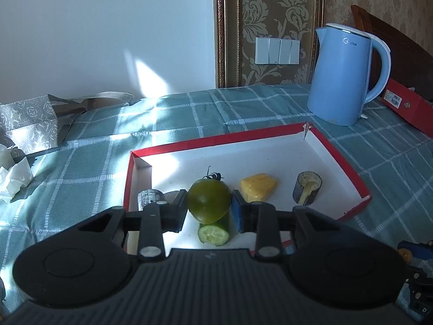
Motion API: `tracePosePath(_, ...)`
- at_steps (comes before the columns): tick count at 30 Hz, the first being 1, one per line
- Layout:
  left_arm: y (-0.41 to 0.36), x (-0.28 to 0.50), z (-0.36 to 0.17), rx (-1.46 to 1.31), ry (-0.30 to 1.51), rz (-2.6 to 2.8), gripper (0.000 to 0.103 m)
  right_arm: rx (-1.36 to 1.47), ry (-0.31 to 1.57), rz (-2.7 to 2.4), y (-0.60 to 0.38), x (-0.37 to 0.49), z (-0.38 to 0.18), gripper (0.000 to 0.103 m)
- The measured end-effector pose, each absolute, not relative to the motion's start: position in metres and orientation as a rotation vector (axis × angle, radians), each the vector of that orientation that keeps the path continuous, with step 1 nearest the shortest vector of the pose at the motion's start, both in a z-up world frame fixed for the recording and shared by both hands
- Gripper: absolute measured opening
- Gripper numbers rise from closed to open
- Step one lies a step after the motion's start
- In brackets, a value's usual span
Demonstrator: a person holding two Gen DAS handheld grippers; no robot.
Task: Organize fruits
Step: 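Carry green tomato into red box and open left tool while right tool holds pear, then lower brown pear into red box and open right tool while left tool withdraws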
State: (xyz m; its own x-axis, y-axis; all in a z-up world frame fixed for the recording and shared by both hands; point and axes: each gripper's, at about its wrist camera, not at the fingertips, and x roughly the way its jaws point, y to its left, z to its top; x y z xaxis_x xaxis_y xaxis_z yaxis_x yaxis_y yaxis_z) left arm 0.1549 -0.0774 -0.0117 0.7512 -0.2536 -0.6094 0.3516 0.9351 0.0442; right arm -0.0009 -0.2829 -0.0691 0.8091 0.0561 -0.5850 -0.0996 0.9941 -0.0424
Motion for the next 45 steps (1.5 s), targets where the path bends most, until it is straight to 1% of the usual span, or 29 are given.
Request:
tracePosePath(9, -0.116, 0.184, -0.041, 0.179, 0.714, -0.384, 0.031, -0.063, 0.631, 0.041, -0.299, -0.002, -0.068, 0.029)
tracePosePath(17, -0.12, 0.191, -0.057, 0.176, 0.774, -0.393, 0.031, -0.059, 0.642, 0.032, -0.305, 0.002, -0.071, 0.029)
tracePosePath(22, -0.116, 0.188, -0.062, 0.17, 0.769, -0.39, 0.032, -0.064, 0.646, 0.041, -0.303, 0.005, -0.072, 0.029)
tracePosePath(25, -0.113, 0.185, -0.061, 0.149, 0.757, -0.388, 0.038, -0.069, 0.643, 0.047, -0.301, 0.006, -0.072, 0.029)
tracePosePath(27, -0.11, 0.181, -0.056, 0.138, 0.74, -0.373, 0.046, -0.075, 0.64, 0.052, -0.301, 0.006, -0.07, 0.029)
tracePosePath(29, -0.106, 0.174, -0.047, 0.14, 0.7, -0.336, 0.066, -0.078, 0.632, 0.055, -0.3, 0.008, -0.068, 0.029)
tracePosePath(30, -0.103, 0.168, -0.042, 0.147, 0.678, -0.318, 0.069, -0.08, 0.629, 0.057, -0.3, 0.009, -0.067, 0.029)
tracePosePath(31, -0.1, 0.164, -0.039, 0.15, 0.66, -0.308, 0.071, -0.083, 0.624, 0.059, -0.299, 0.01, -0.065, 0.029)
tracePosePath(35, -0.079, 0.141, -0.027, 0.142, 0.626, -0.26, 0.073, -0.094, 0.595, 0.078, -0.295, 0.017, -0.056, 0.029)
tracePosePath(38, -0.053, 0.118, -0.019, 0.084, 0.611, -0.233, 0.077, -0.112, 0.57, 0.101, -0.287, 0.027, -0.046, 0.029)
tracePosePath(40, -0.037, 0.103, -0.018, 0.045, 0.615, -0.199, 0.079, -0.128, 0.555, 0.122, -0.281, 0.035, -0.041, 0.029)
tracePosePath(42, -0.019, 0.088, -0.02, 0.008, 0.638, -0.163, 0.084, -0.146, 0.544, 0.139, -0.275, 0.043, -0.038, 0.029)
tracePosePath(45, 0.008, 0.065, -0.031, -0.027, 0.693, -0.105, 0.084, -0.172, 0.543, 0.165, -0.264, 0.06, -0.037, 0.029)
